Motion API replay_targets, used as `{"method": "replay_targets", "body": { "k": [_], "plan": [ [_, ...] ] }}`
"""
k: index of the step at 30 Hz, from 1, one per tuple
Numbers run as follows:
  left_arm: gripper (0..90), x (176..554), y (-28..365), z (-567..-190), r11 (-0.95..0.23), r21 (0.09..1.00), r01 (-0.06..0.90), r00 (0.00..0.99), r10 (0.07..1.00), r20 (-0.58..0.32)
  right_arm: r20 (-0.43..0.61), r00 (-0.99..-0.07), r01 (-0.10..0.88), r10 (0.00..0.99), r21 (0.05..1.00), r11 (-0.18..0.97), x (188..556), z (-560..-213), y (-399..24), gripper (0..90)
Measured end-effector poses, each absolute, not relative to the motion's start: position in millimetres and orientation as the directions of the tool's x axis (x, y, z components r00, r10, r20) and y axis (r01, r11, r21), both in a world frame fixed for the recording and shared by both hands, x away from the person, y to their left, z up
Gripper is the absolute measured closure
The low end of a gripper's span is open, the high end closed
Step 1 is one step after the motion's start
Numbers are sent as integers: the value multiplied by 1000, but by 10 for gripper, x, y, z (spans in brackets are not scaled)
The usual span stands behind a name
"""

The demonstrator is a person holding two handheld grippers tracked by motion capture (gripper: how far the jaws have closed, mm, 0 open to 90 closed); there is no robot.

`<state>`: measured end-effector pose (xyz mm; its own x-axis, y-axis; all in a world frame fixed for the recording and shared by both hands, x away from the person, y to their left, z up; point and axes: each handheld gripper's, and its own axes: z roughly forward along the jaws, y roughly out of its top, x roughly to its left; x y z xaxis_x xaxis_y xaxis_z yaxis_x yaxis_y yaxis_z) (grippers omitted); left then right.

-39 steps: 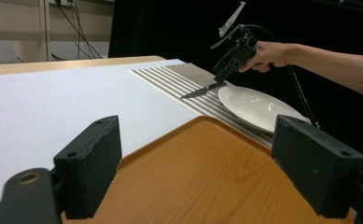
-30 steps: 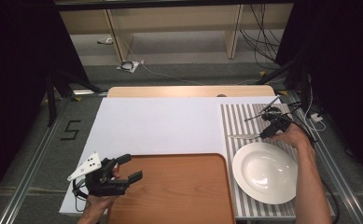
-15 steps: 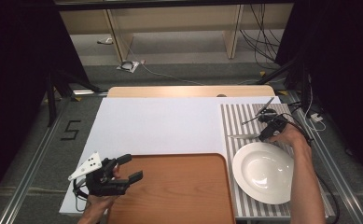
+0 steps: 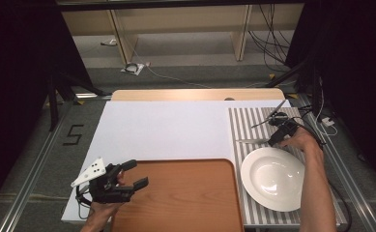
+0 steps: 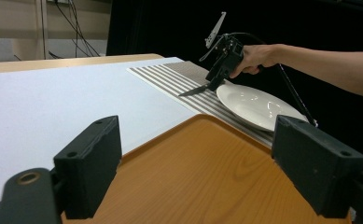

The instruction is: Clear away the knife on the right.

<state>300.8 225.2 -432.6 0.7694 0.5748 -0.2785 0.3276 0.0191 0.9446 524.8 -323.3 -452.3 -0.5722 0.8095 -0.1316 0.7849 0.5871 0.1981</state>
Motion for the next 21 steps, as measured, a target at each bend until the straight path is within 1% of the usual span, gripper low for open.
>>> {"method": "replay_targets", "body": {
  "k": [1,2,3,4,5,6,7,8,9,12,16,17,18,19,21],
  "plan": [
    [160,3006,2251,-4323,17,945,326,770,576,-276,-118,-573,787,811,196,585,5250,-4521,-3237,436],
    [160,3006,2251,-4323,17,945,326,770,576,-276,-118,-573,787,811,196,585,5250,-4521,-3237,436],
    [160,3005,2252,-4324,17,945,326,770,575,-276,-110,-577,785,809,197,587,5248,-4519,-3236,471],
    [160,3005,2252,-4324,17,945,326,770,575,-276,-110,-577,785,809,197,587,5248,-4519,-3236,471],
    [160,3006,2253,-4325,17,945,326,770,576,-276,-108,-594,776,797,185,603,5241,-4512,-3227,506],
    [160,3006,2254,-4325,18,945,326,770,576,-276,-108,-594,776,797,185,603,5241,-4512,-3227,506],
    [160,3007,2253,-4326,18,945,327,769,576,-277,-107,-601,772,792,180,610,5237,-4510,-3219,538],
    [160,3007,2253,-4326,18,945,327,769,576,-277,-107,-601,772,792,180,610,5237,-4510,-3219,538],
    [160,3007,2253,-4325,12,945,326,770,576,-273,-99,-618,763,780,164,626,5230,-4505,-3221,570],
    [160,3008,2251,-4325,10,946,325,771,576,-271,-91,-628,758,773,149,634,5212,-4499,-3205,613],
    [160,3006,2246,-4324,8,946,325,771,577,-269,-89,-628,761,773,139,634,5211,-4493,-3178,633],
    [160,3005,2250,-4322,9,946,324,771,578,-269,-89,-642,751,762,130,648,5218,-4493,-3179,656],
    [160,3005,2250,-4322,9,946,324,771,578,-269,-89,-642,751,762,130,648,5218,-4493,-3179,656],
    [160,3007,2253,-4323,12,946,325,769,578,-272,-87,-655,741,751,121,661,5217,-4491,-3172,682],
    [160,3008,2256,-4324,14,945,326,769,578,-274,-86,-663,734,743,120,669,5217,-4495,-3172,700]
  ]
}}
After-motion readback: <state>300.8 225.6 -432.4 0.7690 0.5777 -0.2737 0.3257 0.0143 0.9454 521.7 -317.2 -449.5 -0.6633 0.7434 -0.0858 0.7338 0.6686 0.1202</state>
